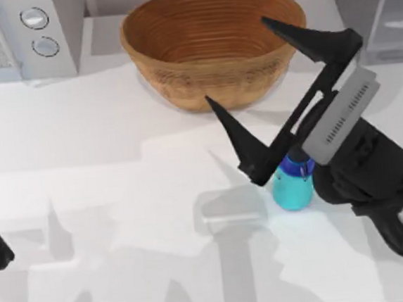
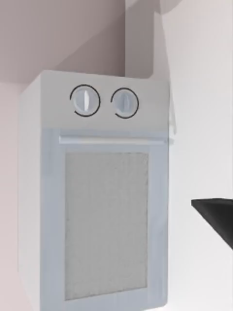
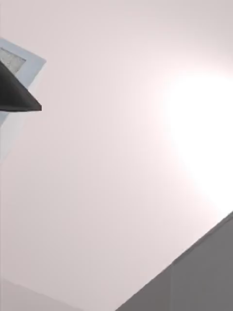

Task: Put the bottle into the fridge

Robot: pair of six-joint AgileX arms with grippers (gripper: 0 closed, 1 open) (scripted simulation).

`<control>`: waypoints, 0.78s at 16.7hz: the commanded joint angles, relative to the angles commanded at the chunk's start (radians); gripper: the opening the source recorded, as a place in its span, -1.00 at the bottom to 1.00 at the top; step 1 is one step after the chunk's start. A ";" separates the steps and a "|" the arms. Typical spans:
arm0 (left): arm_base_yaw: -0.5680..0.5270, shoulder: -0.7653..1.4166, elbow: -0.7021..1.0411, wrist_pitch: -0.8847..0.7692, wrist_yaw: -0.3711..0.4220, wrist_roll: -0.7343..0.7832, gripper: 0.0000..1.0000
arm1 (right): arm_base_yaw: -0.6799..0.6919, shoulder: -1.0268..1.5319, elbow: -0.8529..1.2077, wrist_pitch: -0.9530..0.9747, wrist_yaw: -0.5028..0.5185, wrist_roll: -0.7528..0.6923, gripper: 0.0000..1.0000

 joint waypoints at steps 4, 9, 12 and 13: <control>0.000 0.000 0.000 0.000 0.000 0.000 1.00 | -0.107 -0.068 0.262 0.039 0.002 0.090 1.00; 0.000 0.000 0.000 0.000 0.000 0.000 1.00 | -0.200 -0.120 0.444 0.065 0.016 0.176 1.00; 0.000 0.000 0.000 0.000 0.000 0.000 1.00 | -0.227 -0.130 0.485 0.068 0.022 0.203 1.00; 0.000 0.000 0.000 0.000 0.000 0.000 1.00 | -0.227 -0.130 0.485 0.068 0.022 0.203 1.00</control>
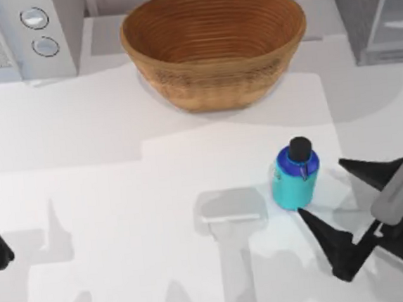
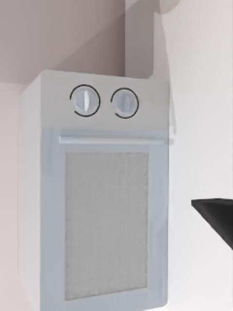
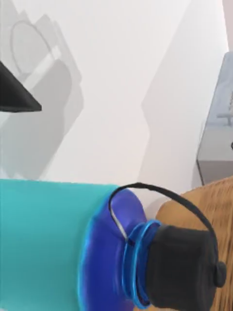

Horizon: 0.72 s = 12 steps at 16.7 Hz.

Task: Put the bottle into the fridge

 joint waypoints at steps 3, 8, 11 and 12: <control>0.000 0.000 0.000 0.000 0.000 0.000 1.00 | 0.000 0.000 0.000 0.000 0.000 0.000 1.00; 0.000 0.000 0.000 0.000 0.000 0.000 1.00 | 0.010 0.003 -0.015 0.013 -0.008 0.001 1.00; 0.000 0.000 0.000 0.000 0.000 0.000 1.00 | 0.041 -0.011 -0.082 0.069 -0.040 0.005 1.00; 0.000 0.000 0.000 0.000 0.000 0.000 1.00 | 0.054 -0.016 -0.110 0.092 -0.054 0.007 1.00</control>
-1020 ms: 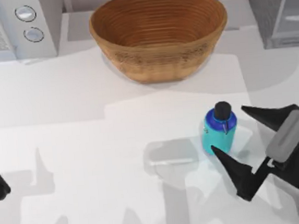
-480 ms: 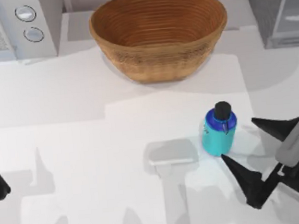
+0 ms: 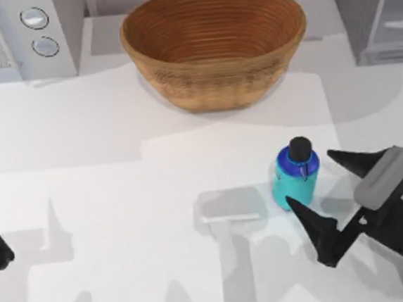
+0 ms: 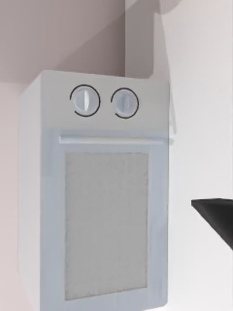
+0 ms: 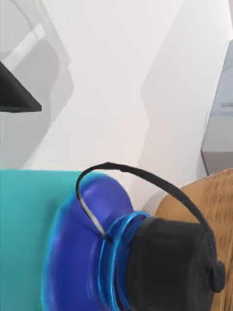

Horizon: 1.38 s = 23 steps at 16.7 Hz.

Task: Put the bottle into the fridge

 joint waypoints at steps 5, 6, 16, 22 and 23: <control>0.000 0.000 0.000 0.000 0.000 0.000 1.00 | 0.052 -0.019 -0.112 0.089 -0.052 0.006 1.00; 0.000 0.000 0.000 0.000 0.000 0.000 1.00 | 0.054 -0.020 -0.116 0.092 -0.053 0.007 1.00; 0.000 0.000 0.000 0.000 0.000 0.000 1.00 | 0.054 -0.020 -0.116 0.092 -0.053 0.007 -0.04; 0.000 0.000 0.000 0.000 0.000 0.000 1.00 | 0.054 -0.020 -0.116 0.092 -0.053 0.007 -0.94; 0.000 0.000 0.000 0.000 0.000 0.000 1.00 | 0.054 -0.020 -0.116 0.092 -0.053 0.007 -0.98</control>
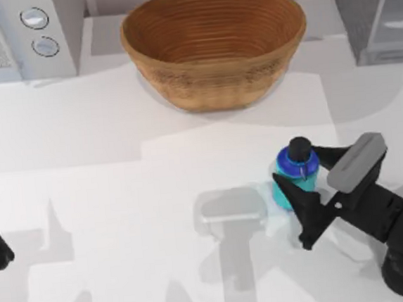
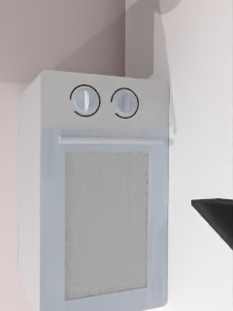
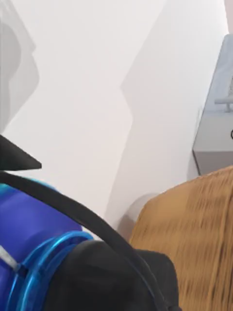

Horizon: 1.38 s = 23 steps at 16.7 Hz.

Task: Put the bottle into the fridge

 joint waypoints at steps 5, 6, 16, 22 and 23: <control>0.000 0.000 0.000 0.000 0.000 0.000 1.00 | 0.000 0.000 0.000 0.000 0.000 0.000 -0.98; 0.000 0.000 0.000 0.000 0.000 0.000 1.00 | 0.000 0.000 0.000 0.000 0.000 0.000 -0.98; 0.000 0.000 0.000 0.000 0.000 0.000 1.00 | -0.252 0.219 0.087 0.164 0.238 -0.036 -0.98; 0.000 0.000 0.000 0.000 0.000 0.000 1.00 | -0.454 0.366 0.129 0.282 0.430 -0.069 -0.98; 0.000 0.000 0.000 0.000 0.000 0.000 1.00 | -0.456 0.368 0.129 0.284 0.433 -0.070 -0.98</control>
